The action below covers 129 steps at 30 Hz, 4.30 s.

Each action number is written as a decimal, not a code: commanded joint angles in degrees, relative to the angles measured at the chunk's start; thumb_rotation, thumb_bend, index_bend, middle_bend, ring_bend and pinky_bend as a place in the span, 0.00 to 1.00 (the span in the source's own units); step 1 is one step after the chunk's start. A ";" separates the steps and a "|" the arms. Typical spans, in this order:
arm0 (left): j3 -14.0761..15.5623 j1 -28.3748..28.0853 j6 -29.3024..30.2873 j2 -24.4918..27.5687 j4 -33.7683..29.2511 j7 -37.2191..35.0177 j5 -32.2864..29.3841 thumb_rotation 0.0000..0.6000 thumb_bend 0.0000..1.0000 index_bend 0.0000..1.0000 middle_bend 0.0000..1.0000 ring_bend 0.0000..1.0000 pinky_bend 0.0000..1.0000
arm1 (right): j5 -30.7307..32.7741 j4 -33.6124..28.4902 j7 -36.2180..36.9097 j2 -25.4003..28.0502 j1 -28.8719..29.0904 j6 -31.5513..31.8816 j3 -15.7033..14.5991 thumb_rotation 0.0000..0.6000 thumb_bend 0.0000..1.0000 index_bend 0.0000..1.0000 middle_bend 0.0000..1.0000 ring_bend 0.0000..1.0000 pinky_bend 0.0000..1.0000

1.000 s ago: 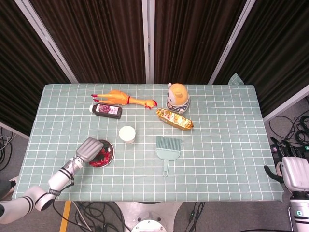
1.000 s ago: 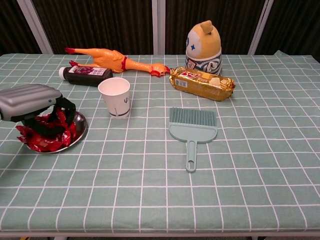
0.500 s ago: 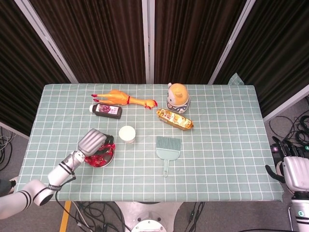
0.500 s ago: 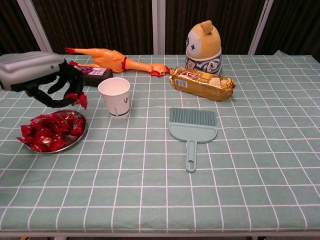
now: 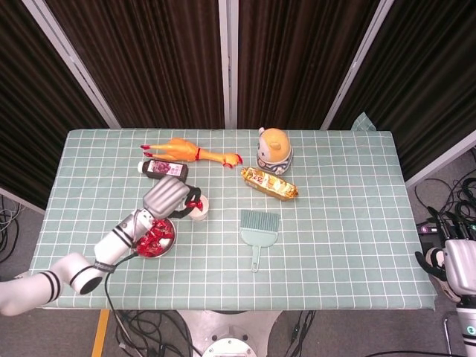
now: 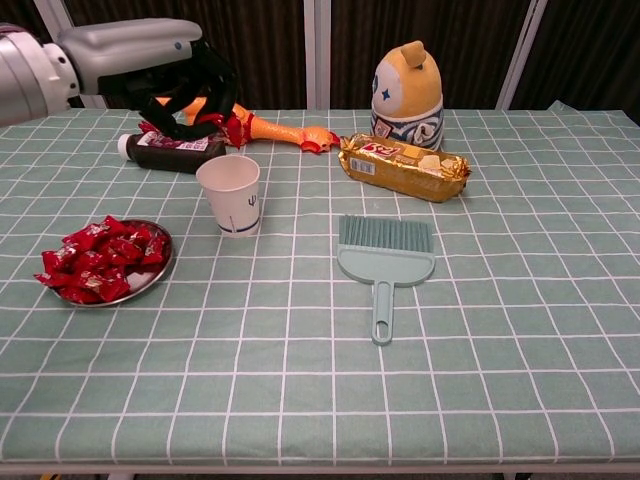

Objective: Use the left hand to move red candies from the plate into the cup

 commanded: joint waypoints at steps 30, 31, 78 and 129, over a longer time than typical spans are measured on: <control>0.15 -1.94 -5.26 -1.35 -2.80 23.97 -16.42 1.00 0.49 0.29 0.41 0.61 0.96 | 0.41 0.33 0.99 -0.07 -0.32 -0.20 -0.02 1.00 0.19 0.07 0.27 0.10 0.20; 0.12 -0.89 -3.31 -0.70 -4.00 23.77 -16.31 1.00 0.48 0.28 0.40 0.60 0.96 | 0.37 0.35 1.07 -0.09 -0.30 -0.19 0.00 1.00 0.19 0.07 0.27 0.10 0.20; 9.77 14.62 0.55 -1.36 -2.67 19.70 -12.95 1.00 0.27 0.39 0.29 0.23 0.60 | -0.33 -1.51 -0.74 0.12 0.37 -0.68 -0.26 1.00 0.19 0.08 0.28 0.10 0.24; -2.01 3.46 -0.10 2.41 -5.36 8.04 -5.52 1.00 0.53 0.71 0.70 0.68 1.00 | 0.50 -0.52 0.83 1.22 0.61 -0.25 0.89 1.00 0.19 0.08 0.29 0.10 0.25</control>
